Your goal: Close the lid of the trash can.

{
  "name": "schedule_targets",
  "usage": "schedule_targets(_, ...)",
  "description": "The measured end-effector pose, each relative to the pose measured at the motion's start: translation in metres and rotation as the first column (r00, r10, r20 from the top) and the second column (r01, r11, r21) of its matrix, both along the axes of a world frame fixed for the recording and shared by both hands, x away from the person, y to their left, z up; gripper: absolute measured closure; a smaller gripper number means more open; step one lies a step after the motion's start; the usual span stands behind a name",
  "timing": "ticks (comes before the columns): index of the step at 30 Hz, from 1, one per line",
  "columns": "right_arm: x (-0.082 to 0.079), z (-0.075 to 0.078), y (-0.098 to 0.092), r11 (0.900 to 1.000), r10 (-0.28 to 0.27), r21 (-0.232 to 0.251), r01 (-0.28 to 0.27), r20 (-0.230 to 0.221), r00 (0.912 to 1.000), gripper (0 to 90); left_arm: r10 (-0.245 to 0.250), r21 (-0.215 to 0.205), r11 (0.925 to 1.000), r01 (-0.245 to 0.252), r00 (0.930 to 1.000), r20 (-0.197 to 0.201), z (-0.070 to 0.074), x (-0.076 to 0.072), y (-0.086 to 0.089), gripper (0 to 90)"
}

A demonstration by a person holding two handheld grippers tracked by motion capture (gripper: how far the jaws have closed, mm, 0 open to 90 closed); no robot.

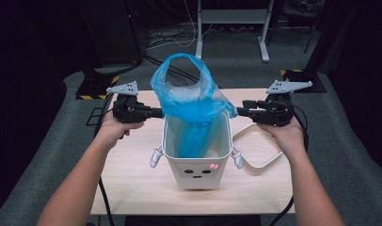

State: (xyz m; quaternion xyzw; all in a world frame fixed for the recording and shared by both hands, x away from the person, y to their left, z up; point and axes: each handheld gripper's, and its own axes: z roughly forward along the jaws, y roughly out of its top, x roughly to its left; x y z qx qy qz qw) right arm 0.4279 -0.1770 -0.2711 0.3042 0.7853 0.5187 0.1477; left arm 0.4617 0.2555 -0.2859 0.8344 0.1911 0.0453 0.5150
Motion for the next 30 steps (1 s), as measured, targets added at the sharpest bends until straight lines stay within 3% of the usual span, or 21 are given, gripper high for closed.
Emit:
schedule_targets(8,-0.012,0.032,0.024,0.993,0.113,0.027,-0.115,0.076,0.9907,47.3,0.002,0.0,1.0,-0.002,1.0,-0.003,0.0,0.001,0.0,89.3)
schedule_targets(12,-0.009,0.039,0.036,0.991,0.134,0.007,-0.135,0.095,0.9865,45.2,0.0,-0.002,1.0,0.0,1.0,-0.007,0.0,0.002,-0.001,89.2)
schedule_targets(21,0.005,0.047,0.059,0.984,0.178,0.011,-0.18,0.099,0.9791,43.7,-0.005,0.004,1.0,0.005,1.0,-0.007,0.001,0.002,-0.003,89.3)
schedule_targets(22,0.006,0.048,0.061,0.982,0.184,0.014,-0.186,0.098,0.978,45.1,-0.007,0.011,0.9999,0.007,1.0,-0.005,0.001,0.003,-0.003,89.3)
schedule_targets(24,0.004,0.05,0.065,0.98,0.198,0.007,-0.2,0.107,0.9744,56.9,-0.004,0.011,0.9999,0.004,0.9999,-0.01,0.001,0.002,-0.004,89.3)
schedule_targets(27,-0.002,0.054,0.067,0.97,0.242,0.002,-0.244,0.116,0.9632,74.7,-0.006,0.017,0.9998,0.006,0.9999,-0.01,0.0,0.002,-0.005,89.3)
schedule_targets(30,-0.012,0.054,0.066,0.961,0.273,0.0,-0.275,0.126,0.9536,85.7,0.0,0.023,0.9997,0.001,0.9998,-0.019,-0.001,0.003,-0.005,89.3)
